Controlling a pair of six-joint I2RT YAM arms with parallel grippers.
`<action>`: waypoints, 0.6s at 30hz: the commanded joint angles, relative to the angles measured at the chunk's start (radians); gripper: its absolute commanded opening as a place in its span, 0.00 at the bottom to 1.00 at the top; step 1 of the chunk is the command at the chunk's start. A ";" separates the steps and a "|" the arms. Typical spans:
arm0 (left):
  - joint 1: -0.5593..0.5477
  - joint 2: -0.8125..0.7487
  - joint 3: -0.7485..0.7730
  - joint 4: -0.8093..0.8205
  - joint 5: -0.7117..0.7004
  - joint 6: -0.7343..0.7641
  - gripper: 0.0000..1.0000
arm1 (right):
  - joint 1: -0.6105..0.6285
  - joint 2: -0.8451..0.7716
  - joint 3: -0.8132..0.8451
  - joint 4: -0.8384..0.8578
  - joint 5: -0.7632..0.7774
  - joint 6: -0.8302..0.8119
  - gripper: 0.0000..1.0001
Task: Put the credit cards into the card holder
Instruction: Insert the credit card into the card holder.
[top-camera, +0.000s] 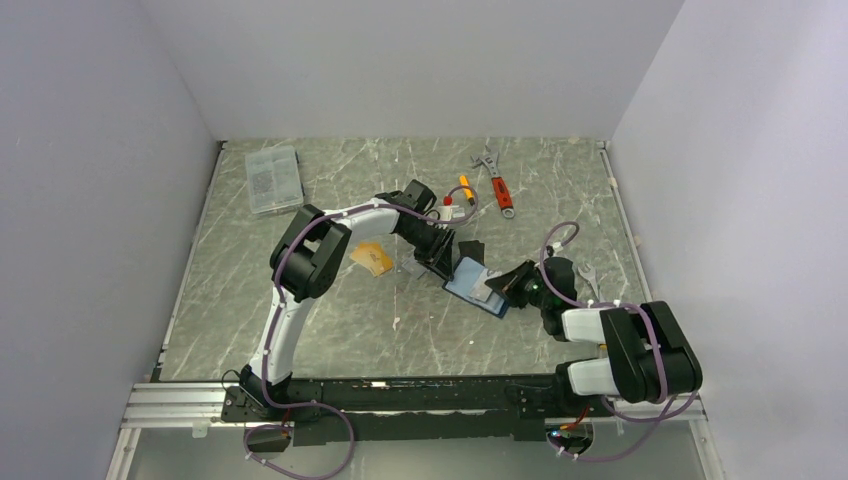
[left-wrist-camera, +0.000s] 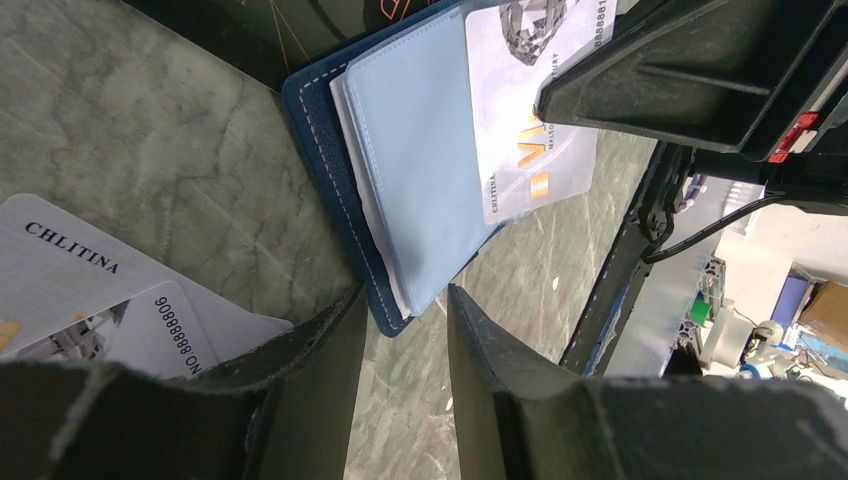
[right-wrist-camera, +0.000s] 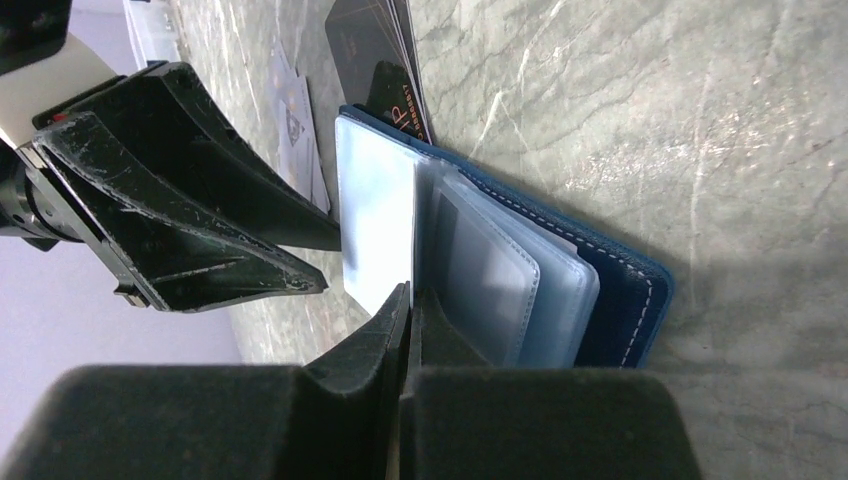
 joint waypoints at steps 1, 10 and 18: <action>-0.012 -0.016 0.001 -0.004 -0.018 0.032 0.41 | 0.019 0.020 0.003 0.006 -0.013 -0.015 0.00; -0.015 -0.017 -0.010 0.010 -0.009 0.023 0.38 | 0.019 0.052 0.041 -0.105 -0.002 -0.019 0.00; -0.024 -0.025 -0.026 0.023 -0.019 0.004 0.30 | 0.018 0.104 0.056 -0.113 0.002 -0.009 0.00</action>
